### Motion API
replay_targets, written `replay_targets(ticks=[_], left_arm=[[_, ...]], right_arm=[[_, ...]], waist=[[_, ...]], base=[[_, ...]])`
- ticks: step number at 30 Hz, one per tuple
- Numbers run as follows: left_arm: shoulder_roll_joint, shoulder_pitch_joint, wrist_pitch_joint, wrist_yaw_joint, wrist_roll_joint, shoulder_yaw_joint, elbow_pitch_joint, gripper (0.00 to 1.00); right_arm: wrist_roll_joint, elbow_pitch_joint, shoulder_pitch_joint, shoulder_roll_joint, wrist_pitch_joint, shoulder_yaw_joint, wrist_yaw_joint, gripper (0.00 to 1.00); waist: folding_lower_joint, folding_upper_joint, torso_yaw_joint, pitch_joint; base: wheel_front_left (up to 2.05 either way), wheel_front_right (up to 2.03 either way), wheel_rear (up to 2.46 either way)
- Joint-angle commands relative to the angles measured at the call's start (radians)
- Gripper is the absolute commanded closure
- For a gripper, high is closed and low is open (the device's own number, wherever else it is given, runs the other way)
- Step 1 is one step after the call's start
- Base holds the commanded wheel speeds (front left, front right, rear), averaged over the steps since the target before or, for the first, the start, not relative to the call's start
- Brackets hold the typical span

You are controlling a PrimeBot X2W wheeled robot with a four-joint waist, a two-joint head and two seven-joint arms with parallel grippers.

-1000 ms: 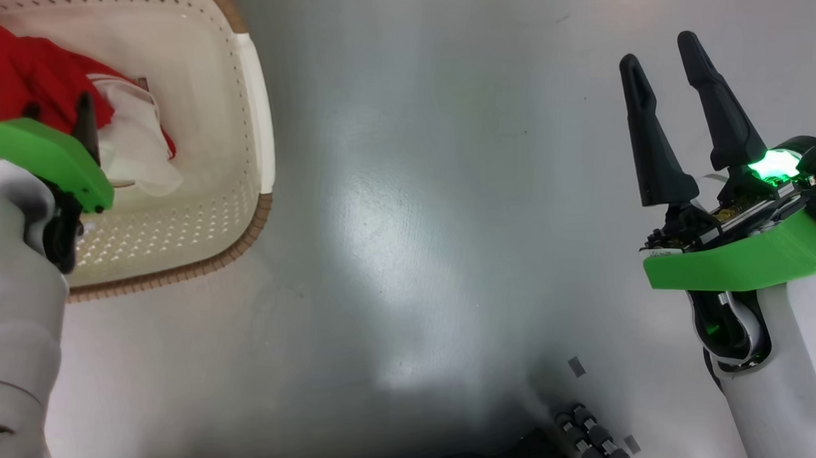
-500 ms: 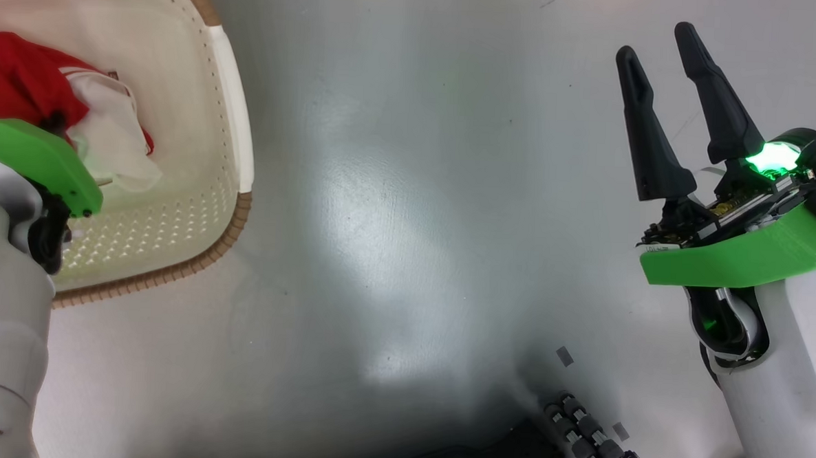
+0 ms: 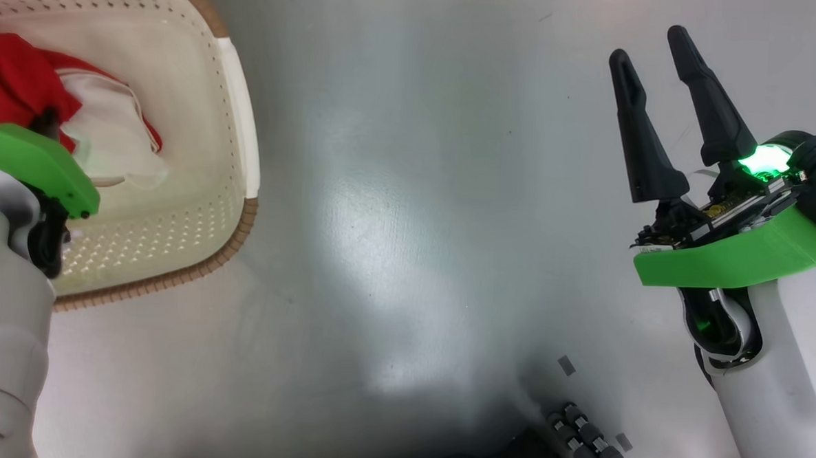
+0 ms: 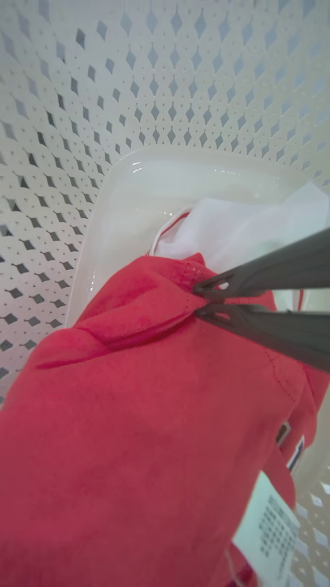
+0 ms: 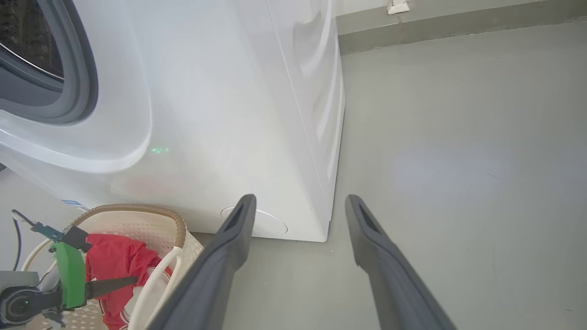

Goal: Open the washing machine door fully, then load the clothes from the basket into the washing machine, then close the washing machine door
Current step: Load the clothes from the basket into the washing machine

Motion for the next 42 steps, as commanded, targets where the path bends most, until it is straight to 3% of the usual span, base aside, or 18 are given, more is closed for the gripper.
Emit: replay_targets(ticks=[1,18,34,42], left_arm=[[0.039,0.049,-0.015,0.002,-0.008,0.010,-0.005,1.00],[-0.010,0.179,-0.182,-0.008,-0.053,-0.060,-0.038,1.00],[-0.008,0.342,-0.218,-0.009,-0.152,-0.164,-0.186,1.00],[-0.005,0.441,-0.219,-0.009,-0.173,-0.168,-0.316,1.00]], right_arm=[[0.002,-0.017,0.035,-0.001,-0.005,0.019,0.002,0.00],[0.008,0.009,0.051,0.003,-0.005,0.041,0.002,0.00],[0.016,0.040,0.107,-0.008,-0.005,0.048,0.002,0.00],[0.020,0.060,0.143,-0.018,-0.005,0.051,0.002,0.00]], waist=[[0.0000,0.0000,0.005,-0.013],[0.0000,0.0000,0.029,-0.194],[0.0000,0.0000,0.075,-0.378],[0.0000,0.0000,0.105,-0.472]], base=[[0.00,0.00,0.00],[0.00,0.00,0.00],[0.00,0.00,0.00],[0.00,0.00,0.00]])
